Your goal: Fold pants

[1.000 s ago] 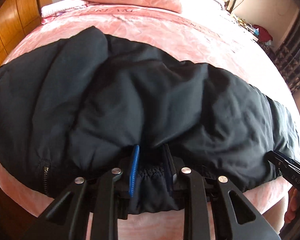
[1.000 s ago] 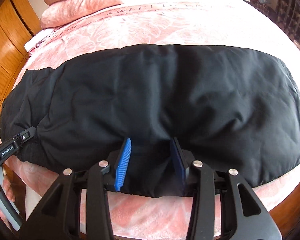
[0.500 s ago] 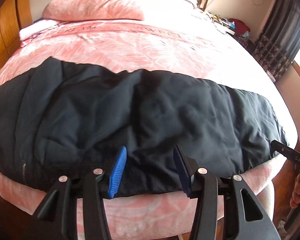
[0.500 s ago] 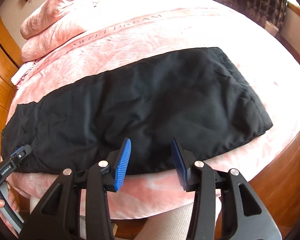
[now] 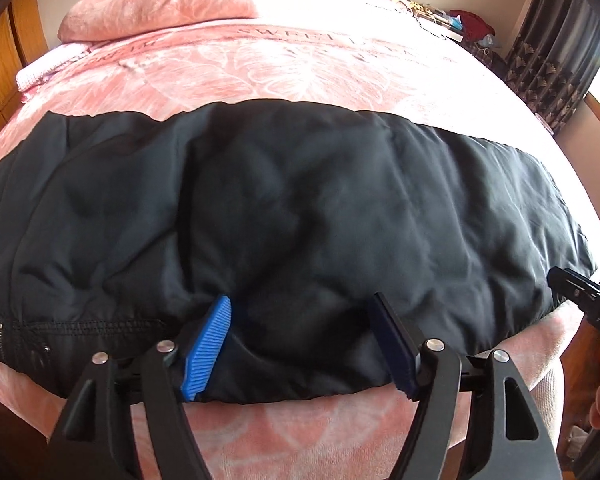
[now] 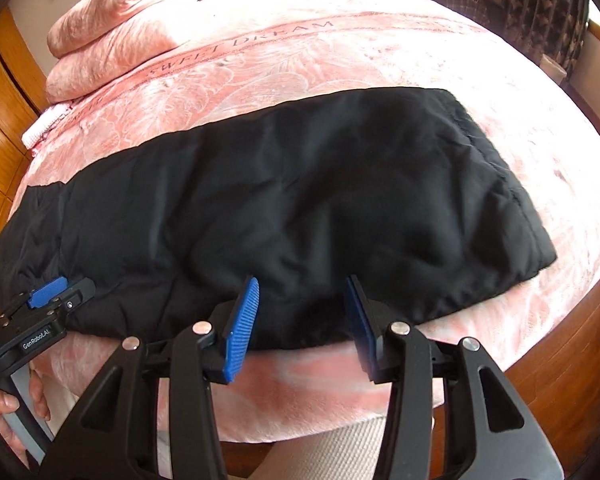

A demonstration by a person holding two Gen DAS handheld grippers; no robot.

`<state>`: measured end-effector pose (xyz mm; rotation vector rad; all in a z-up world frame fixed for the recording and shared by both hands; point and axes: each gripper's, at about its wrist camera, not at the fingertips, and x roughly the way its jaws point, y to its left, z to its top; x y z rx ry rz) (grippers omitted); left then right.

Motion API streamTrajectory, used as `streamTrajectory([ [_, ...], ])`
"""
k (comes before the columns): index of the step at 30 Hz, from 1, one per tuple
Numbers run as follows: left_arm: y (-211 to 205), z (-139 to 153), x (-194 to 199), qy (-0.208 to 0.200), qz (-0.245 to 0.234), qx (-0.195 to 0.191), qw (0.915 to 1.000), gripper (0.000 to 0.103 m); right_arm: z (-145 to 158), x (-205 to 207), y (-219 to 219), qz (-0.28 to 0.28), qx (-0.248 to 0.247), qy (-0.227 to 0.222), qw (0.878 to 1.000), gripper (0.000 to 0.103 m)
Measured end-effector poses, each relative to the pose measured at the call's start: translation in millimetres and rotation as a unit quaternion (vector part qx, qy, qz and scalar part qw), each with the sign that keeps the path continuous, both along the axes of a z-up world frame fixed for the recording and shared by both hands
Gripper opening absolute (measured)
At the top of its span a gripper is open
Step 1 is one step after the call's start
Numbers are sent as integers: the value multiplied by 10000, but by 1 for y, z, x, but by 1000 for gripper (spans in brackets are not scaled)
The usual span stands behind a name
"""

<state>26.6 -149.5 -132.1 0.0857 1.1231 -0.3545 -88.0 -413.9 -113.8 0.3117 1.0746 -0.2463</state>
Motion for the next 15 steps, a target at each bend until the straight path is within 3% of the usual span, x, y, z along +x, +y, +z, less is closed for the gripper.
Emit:
streamTrajectory([
  [4, -4, 5, -4, 18, -41, -167, 9999, 72, 9, -37, -39, -508, 353, -90, 9980, 47],
  [8, -16, 11, -8, -83, -155, -279, 9995, 72, 4, -67, -65, -904, 321, 44, 9954, 48],
  [15, -43, 7, -13, -218, -460, -39, 9987, 72, -8, -76, -92, -1323, 673, -56, 9889, 50],
])
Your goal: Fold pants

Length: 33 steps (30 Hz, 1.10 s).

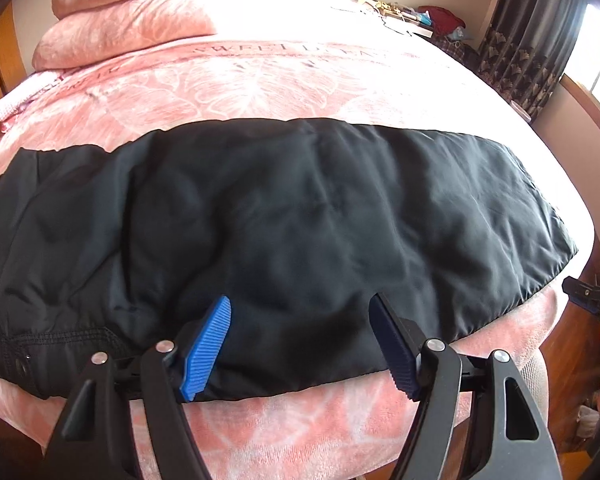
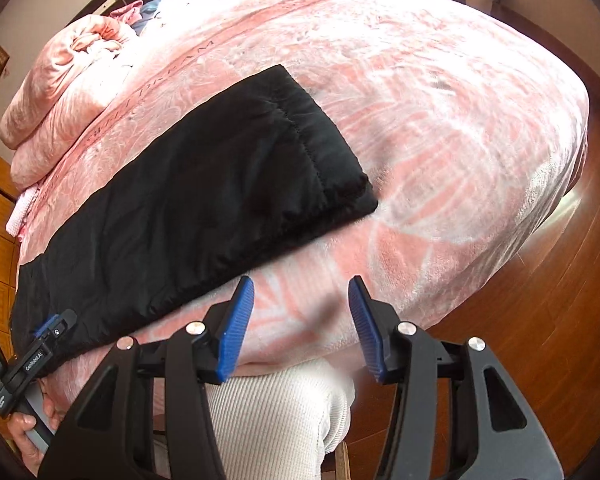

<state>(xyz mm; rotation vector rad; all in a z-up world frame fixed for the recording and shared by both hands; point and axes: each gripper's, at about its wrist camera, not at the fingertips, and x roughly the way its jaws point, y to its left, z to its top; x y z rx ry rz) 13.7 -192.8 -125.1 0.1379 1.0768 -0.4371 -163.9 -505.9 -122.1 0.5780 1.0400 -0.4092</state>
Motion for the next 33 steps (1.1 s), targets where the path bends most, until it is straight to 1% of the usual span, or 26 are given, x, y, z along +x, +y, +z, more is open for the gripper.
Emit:
streamTrajectory([
  [1, -2, -1, 0, -11, -11, 48, 10000, 72, 1, 2, 0, -17, 31, -40, 10000, 50],
  [2, -4, -3, 1, -6, -19, 86, 10000, 72, 3, 3, -1, -33, 76, -83, 9999, 53],
  [3, -5, -4, 1, 7, -11, 95, 10000, 72, 5, 4, -3, -47, 140, -142, 9998, 60],
  [4, -5, -4, 2, 25, 8, 72, 10000, 72, 7, 4, -3, -61, 205, -209, 9996, 61],
  [7, -8, -2, 3, 70, 25, -101, 9999, 72, 7, 8, -3, -74, 228, -203, 9995, 61],
  [9, -12, -4, 4, 88, -13, -64, 9999, 73, -1, 11, -8, -181, 274, -73, 9994, 61],
  [10, -14, -6, 4, 86, -35, 4, 10000, 73, -5, 16, -9, -228, 369, -90, 9990, 61],
  [12, -16, -11, 5, 107, -67, 72, 9999, 73, -12, 18, -16, -327, 592, -206, 9975, 63],
  [16, -15, -17, 9, 221, -47, 7, 9997, 76, -19, 21, -26, -480, 863, -431, 9942, 62],
  [17, -14, -18, 10, 234, -37, -7, 9997, 77, -21, 23, -28, -504, 912, -502, 9933, 55],
  [18, -14, -19, 11, 238, -34, -8, 9997, 77, -20, 23, -30, -542, 913, -567, 9927, 41],
  [19, -15, -20, 11, 235, -43, -2, 9997, 78, -17, 22, -31, -589, 878, -654, 9922, 35],
  [20, -15, -20, 11, 226, -58, 15, 9997, 79, -12, 20, -32, -542, 894, -827, 9911, 19],
  [21, -15, -20, 11, 220, -66, 33, 9997, 79, -6, 19, -32, -429, 998, -1056, 9885, 15],
  [22, -15, -20, 11, 223, -63, 40, 9997, 79, 1, 19, -31, -397, 978, -1168, 9875, 14],
  [24, -15, -16, 10, 236, 16, 47, 9997, 78, 17, 22, -22, -191, 684, -1263, 9894, 12],
  [26, -12, -11, 10, 241, 115, -62, 9996, 78, 31, 26, -10, 3, 280, -1243, 9918, 12],
  [27, -12, -11, 11, 310, 128, -103, 9994, 78, 32, 30, -7, 54, 143, -1167, 9930, 12],
  [28, -11, -15, 13, 417, 142, -83, 9990, 78, 30, 33, -5, 62, 22, -1011, 9949, 12],
  [29, -12, -19, 14, 438, 126, -44, 9989, 79, 23, 36, -5, 27, -62, -789, 9969, 12],
  [30, -15, -23, 13, 382, 58, 48, 9992, 79, 13, 38, -7, -18, -45, -576, 9983, 12],
  [31, -19, -26, 12, 314, -21, 155, 9994, 79, 2, 39, -11, -98, 83, -385, 9992, 12],
  [32, -21, -28, 11, 256, -56, 213, 9994, 79, -6, 40, -12, -176, 209, -314, 9991, 13],
  [33, -22, -28, 11, 246, -56, 230, 9994, 80, -8, 38, -13, -212, 265, -326, 9989, 13],
])
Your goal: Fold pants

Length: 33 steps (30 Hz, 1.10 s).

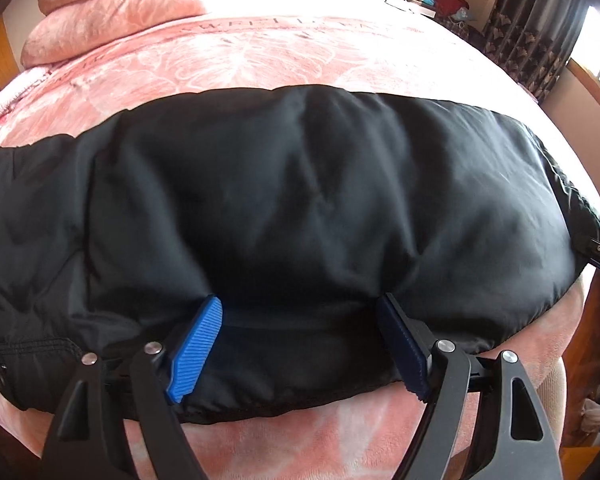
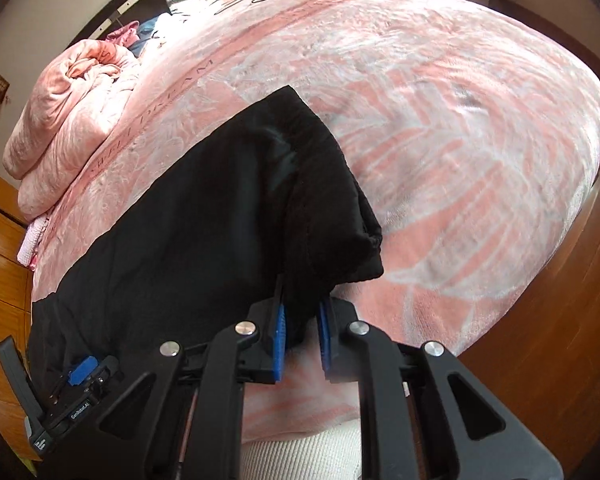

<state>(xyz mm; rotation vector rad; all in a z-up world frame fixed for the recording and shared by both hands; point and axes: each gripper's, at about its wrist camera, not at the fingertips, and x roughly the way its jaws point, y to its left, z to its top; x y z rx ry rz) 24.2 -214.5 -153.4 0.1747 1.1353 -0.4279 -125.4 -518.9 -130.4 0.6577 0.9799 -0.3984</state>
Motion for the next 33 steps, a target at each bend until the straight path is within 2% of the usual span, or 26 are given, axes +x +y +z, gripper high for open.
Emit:
streamTrajectory([
  [2, 3, 4, 2, 125, 24, -102, 9999, 79, 8, -4, 3, -5, -57, -106, 9999, 12],
  [4, 15, 12, 6, 272, 136, -417, 9987, 74, 25, -6, 9, 51, -176, -338, 9993, 12],
  [7, 43, 29, 11, 345, 438, -796, 9953, 73, 57, -4, 22, 213, -291, -733, 9967, 12],
  [9, 67, 42, 11, 163, 608, -818, 9947, 73, 81, 2, 38, 446, -475, -999, 9929, 12],
  [13, 116, 58, 12, -253, 973, -612, 9930, 74, 124, 21, 93, 1133, -1044, -1371, 9785, 12],
  [17, 159, 61, 14, -229, 1311, -693, 9887, 74, 145, 50, 160, 1974, -1323, -1568, 9586, 12],
  [22, 195, 53, 19, -58, 1619, -821, 9834, 75, 134, 84, 242, 2903, -1639, -1318, 9336, 12],
  [27, 227, 45, 30, -30, 1871, -696, 9799, 75, 95, 106, 291, 3437, -1398, -873, 9245, 12],
  [33, 267, 47, 40, -208, 2396, -712, 9680, 75, 57, 111, 337, 4011, -1164, -596, 9067, 12],
])
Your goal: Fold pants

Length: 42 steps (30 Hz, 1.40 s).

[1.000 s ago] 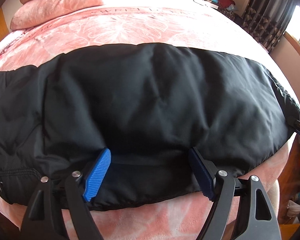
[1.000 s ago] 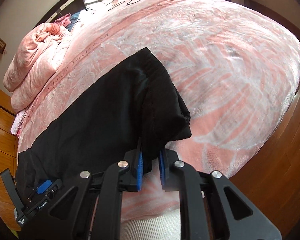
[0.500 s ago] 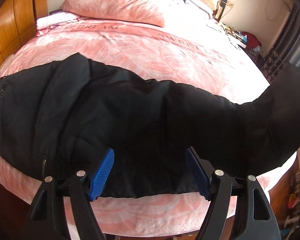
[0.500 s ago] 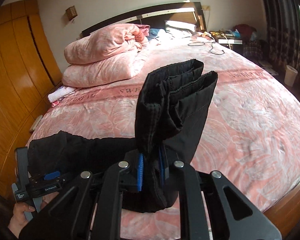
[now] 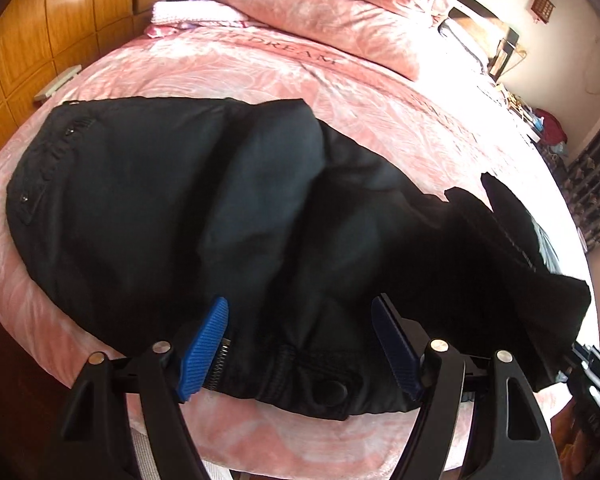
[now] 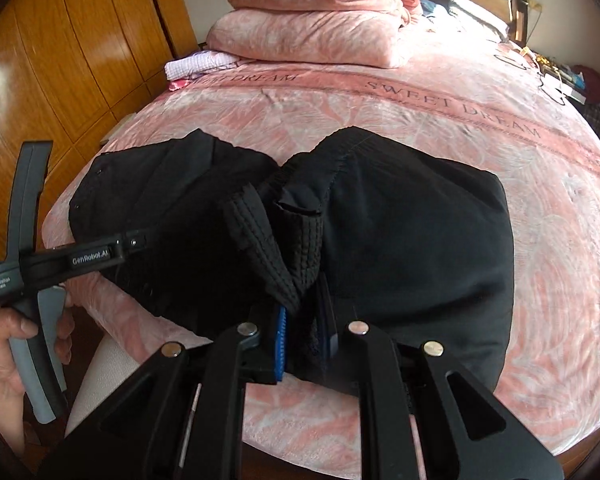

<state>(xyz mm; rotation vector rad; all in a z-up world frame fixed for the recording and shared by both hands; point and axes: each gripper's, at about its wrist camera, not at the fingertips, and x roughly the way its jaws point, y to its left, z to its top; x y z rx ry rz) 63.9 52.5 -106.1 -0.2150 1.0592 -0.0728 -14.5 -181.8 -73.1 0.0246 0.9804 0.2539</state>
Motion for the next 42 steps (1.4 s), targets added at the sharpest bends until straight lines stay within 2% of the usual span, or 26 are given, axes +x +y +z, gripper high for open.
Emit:
streamTrajectory([
  [6, 22, -11, 6, 125, 277, -51, 9995, 75, -36, 5, 33, 396, -134, 265, 9988, 12],
  [10, 26, -15, 5, 110, 364, -71, 9993, 76, -33, 0, 56, 759, -112, 78, 9970, 12],
  [12, 28, -16, 6, 115, 390, -65, 9992, 76, -38, 5, 62, 854, -118, 163, 9961, 12],
  [16, 32, -20, 7, 155, 400, -35, 9991, 80, -59, 14, 63, 866, -82, 379, 9955, 19],
  [19, 33, -21, 7, 152, 358, -8, 9992, 80, -53, 10, 56, 919, 311, 454, 9942, 46],
  [20, 35, -21, 7, 160, 347, -17, 9993, 80, -47, 7, 54, 935, 451, 460, 9935, 62],
  [21, 36, -21, 6, 162, 342, -40, 9993, 80, -40, 2, 53, 948, 581, 381, 9931, 69],
  [23, 39, -21, 6, 148, 363, -117, 9992, 80, -26, -4, 54, 934, 567, 165, 9939, 68],
  [25, 42, -22, 5, 145, 388, -192, 9990, 80, -19, -4, 58, 925, 420, 92, 9948, 60],
  [31, 47, -20, 4, 144, 438, -254, 9986, 81, -33, 9, 77, 973, 179, 389, 9943, 56],
  [35, 47, -19, 3, 122, 361, -68, 9993, 84, -50, 16, 79, 748, -68, 562, 9956, 36],
  [38, 47, -20, 4, 118, 344, -100, 9993, 84, -53, 20, 74, 654, 136, 669, 9955, 17],
  [39, 47, -21, 4, 123, 342, -118, 9993, 84, -51, 21, 72, 611, 155, 666, 9958, 8],
  [42, 49, -22, 4, 114, 338, -152, 9992, 84, -39, 19, 68, 619, 501, 595, 9950, 7],
])
